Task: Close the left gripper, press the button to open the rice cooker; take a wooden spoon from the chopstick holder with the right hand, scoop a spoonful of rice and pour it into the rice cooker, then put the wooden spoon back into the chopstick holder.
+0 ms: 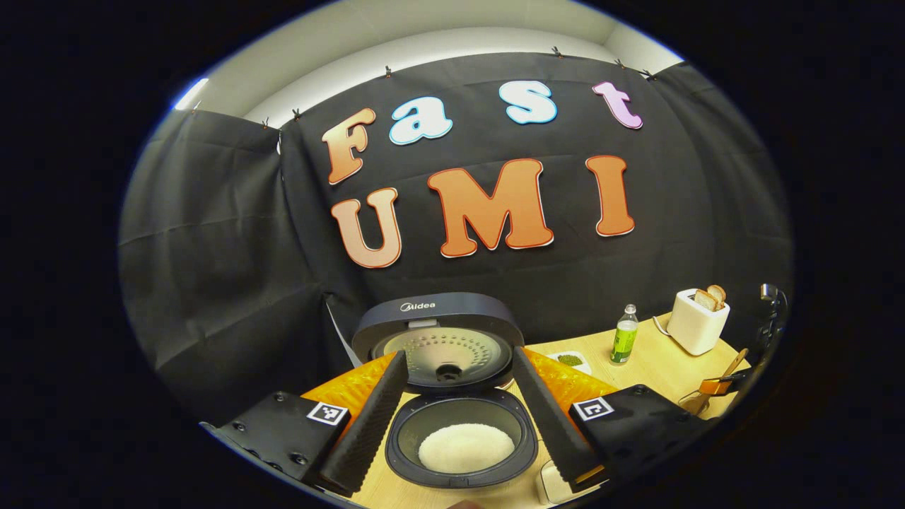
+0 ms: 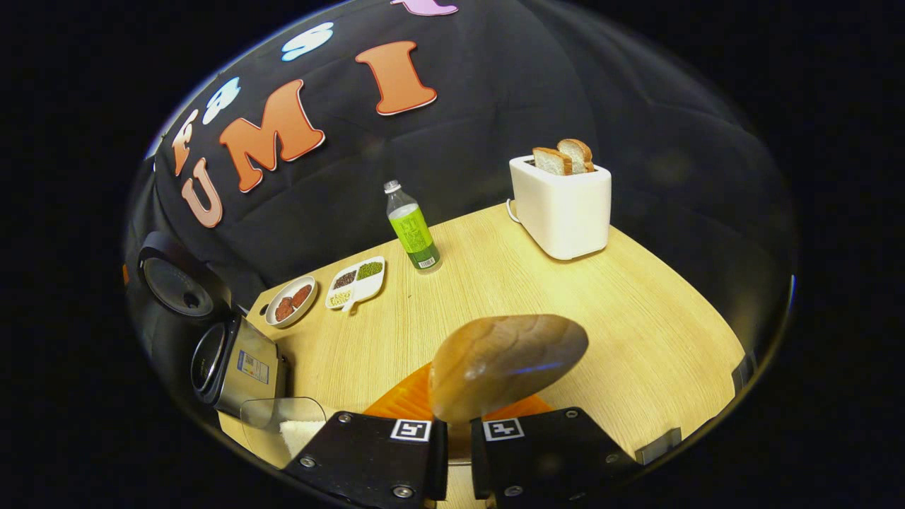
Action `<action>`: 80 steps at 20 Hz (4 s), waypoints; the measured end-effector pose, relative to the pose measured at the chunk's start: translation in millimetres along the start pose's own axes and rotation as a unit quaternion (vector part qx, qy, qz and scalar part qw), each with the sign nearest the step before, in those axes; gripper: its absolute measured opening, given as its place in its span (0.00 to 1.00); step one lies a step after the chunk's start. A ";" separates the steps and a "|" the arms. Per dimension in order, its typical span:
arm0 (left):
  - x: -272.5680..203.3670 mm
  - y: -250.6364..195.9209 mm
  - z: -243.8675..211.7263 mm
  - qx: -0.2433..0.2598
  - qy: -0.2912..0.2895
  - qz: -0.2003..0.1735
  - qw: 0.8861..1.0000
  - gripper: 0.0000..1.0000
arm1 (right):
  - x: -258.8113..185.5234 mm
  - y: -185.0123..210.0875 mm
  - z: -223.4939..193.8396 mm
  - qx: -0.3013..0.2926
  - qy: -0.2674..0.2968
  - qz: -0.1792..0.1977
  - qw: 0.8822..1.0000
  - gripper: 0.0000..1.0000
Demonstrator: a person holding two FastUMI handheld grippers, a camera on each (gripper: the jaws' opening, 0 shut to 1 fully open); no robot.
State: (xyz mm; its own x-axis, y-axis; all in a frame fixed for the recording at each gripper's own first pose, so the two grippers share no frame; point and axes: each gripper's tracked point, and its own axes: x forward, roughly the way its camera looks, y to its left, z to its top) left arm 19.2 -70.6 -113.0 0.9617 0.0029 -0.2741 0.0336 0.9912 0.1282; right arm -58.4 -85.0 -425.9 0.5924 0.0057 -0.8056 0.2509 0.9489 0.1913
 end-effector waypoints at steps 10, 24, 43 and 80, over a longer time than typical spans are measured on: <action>4.4 -18.8 7.9 0.015 -0.008 -0.027 1.000 0.97 | 1.1 -2.5 -20.0 0.015 0.045 -0.002 0.999 0.13; 26.0 12.7 20.3 -0.020 -0.009 -0.009 1.000 1.00 | -40.0 -39.4 37.0 0.033 -0.014 -0.042 0.998 0.95; 153.6 30.3 15.5 -0.059 0.180 -0.045 0.981 0.99 | -150.7 -7.8 171.4 -0.116 -0.207 -0.059 0.970 0.95; 40.0 5.9 -192.0 -0.092 0.428 -0.031 0.899 0.97 | -175.7 119.4 189.1 -0.213 -0.279 0.066 0.934 0.95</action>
State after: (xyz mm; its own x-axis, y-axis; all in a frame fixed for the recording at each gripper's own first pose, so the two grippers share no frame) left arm 5.6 -39.2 -306.2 0.3951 -0.0298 -0.9181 -0.0409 0.9979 -0.0500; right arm 12.2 -32.4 -155.5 0.9331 0.0795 -0.3507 -0.1100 0.9916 -0.0677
